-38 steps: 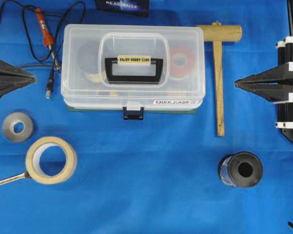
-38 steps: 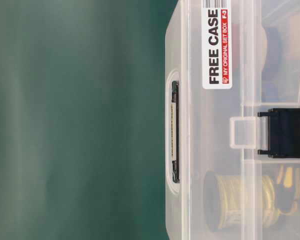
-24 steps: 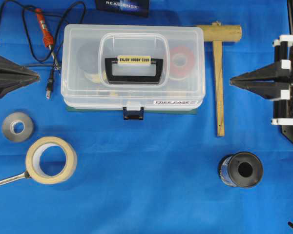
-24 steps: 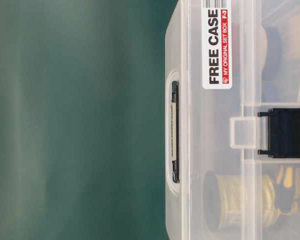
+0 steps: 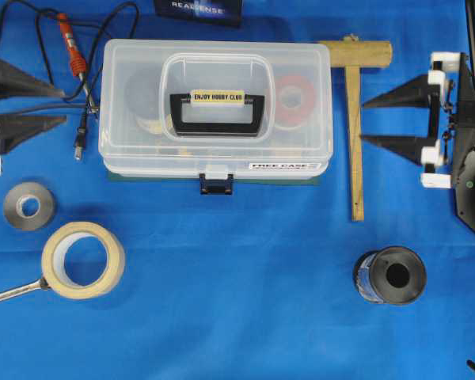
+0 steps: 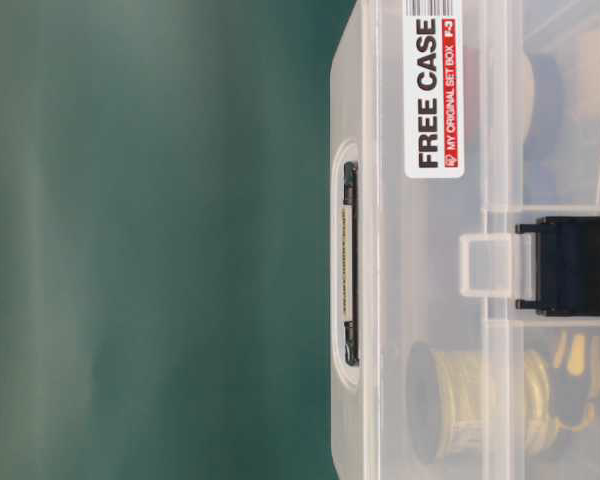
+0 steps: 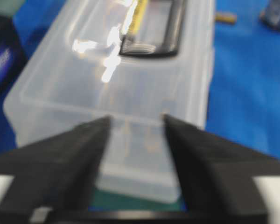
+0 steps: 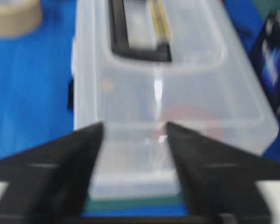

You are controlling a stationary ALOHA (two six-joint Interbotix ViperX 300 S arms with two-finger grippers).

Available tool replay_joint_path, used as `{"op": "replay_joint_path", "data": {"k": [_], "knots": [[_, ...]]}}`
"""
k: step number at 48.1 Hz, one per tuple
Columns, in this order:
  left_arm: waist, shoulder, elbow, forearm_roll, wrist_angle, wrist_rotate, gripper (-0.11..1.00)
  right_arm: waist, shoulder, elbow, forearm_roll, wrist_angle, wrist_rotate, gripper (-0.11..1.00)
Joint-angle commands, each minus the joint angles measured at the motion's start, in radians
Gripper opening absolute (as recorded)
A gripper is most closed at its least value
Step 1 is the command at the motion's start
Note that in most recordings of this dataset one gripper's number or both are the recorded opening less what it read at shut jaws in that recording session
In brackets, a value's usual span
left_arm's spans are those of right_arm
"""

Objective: Open the tool box with both arms.
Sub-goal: 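Move both grippers inward toward the left and right ends of the box lid, then lower both grippers onto the lid edges at the box ends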

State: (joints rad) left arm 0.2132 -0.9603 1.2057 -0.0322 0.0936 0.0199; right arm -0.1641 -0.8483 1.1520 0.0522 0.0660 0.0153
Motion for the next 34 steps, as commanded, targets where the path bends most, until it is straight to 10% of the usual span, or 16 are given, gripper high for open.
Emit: {"op": "replay_joint_path", "data": {"k": [1,7,34], "knots": [[0.017,0.015,0.005,-0.002,0.021,0.005,0.58,-0.011,0.026,-0.02,0.005,0.035,0.003,0.73],[0.026,0.044,0.023,-0.002,0.031,0.02,0.85,-0.038,0.074,-0.017,0.006,0.061,0.003,0.83],[0.044,0.336,-0.015,-0.002,-0.144,0.054,0.82,-0.094,0.357,-0.094,0.006,0.006,0.002,0.84]]}}
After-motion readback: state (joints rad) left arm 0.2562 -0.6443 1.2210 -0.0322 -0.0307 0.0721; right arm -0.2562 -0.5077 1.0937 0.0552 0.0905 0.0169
